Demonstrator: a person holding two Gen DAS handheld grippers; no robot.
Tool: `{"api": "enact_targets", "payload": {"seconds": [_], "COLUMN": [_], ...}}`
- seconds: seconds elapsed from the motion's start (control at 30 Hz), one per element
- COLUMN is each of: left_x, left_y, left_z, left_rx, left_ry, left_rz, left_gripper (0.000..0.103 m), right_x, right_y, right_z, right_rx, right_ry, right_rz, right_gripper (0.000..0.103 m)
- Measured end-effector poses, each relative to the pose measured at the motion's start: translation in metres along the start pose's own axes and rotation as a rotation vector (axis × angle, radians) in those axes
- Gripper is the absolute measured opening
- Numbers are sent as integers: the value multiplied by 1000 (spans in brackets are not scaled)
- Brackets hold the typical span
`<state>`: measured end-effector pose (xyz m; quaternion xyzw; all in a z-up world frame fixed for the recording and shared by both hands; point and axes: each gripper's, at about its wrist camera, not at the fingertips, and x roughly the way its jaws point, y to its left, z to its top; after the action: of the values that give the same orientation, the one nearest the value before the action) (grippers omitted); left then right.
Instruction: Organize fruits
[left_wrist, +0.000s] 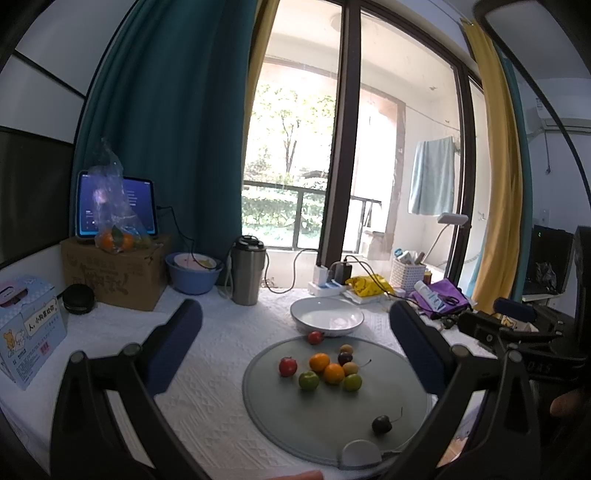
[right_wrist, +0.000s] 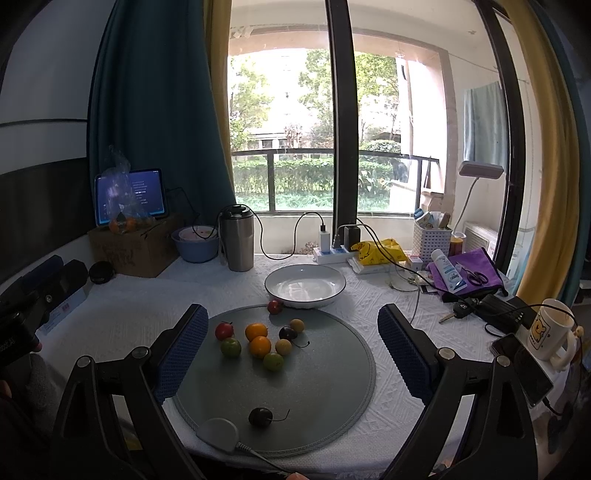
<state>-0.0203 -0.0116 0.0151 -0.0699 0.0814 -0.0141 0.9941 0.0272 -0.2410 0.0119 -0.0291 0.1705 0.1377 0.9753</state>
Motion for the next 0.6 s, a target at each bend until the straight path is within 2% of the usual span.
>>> {"api": "enact_targets", "payload": {"seconds": [0.6], "left_x": [0], "left_y": [1], "left_z": [-1], "left_rx": [1], "left_ry": [2], "left_rz": [-1], "left_gripper": [102], "right_x": [1], "right_y": [1], "right_z": [-1], "right_rx": [-4], "right_ry": [14], "right_rz": [3], "right_gripper": [95]}}
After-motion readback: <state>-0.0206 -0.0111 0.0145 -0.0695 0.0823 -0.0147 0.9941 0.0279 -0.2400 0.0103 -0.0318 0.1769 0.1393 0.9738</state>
